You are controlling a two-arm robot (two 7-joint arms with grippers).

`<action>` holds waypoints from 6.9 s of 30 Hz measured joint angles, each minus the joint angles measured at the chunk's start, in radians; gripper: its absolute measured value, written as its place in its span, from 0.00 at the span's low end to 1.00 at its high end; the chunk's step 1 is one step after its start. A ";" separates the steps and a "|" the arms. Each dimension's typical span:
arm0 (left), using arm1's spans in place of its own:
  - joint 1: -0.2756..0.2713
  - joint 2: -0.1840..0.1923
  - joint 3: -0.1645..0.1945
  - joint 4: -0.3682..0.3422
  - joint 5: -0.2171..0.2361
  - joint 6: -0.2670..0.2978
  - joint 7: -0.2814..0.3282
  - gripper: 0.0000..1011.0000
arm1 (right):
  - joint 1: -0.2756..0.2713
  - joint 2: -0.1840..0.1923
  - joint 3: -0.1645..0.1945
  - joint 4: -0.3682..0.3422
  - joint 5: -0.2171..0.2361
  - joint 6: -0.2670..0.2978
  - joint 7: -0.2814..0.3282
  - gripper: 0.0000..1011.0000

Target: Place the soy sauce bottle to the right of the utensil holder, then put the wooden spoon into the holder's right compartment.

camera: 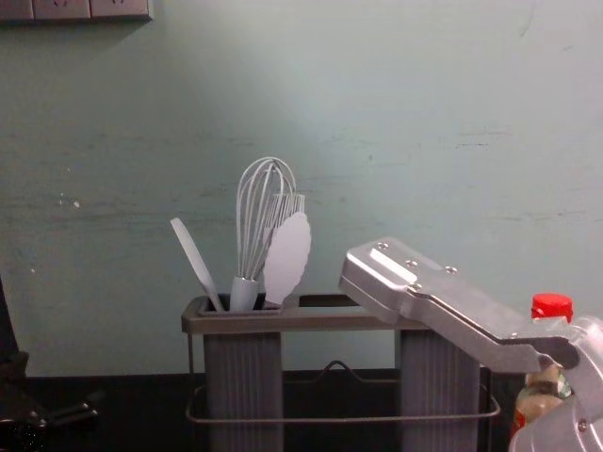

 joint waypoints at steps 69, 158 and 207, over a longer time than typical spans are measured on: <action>0.000 0.000 0.000 0.000 0.000 0.000 0.000 1.00 | -0.400 -0.002 0.416 -0.216 0.152 -0.908 0.018 0.83; 0.000 0.000 0.000 0.000 0.000 0.000 0.000 1.00 | 0.028 0.001 0.294 0.109 0.305 -1.236 0.093 0.83; 0.000 0.000 0.000 0.000 0.000 0.000 0.000 1.00 | 0.117 -0.182 0.315 0.481 0.183 -1.575 0.062 0.83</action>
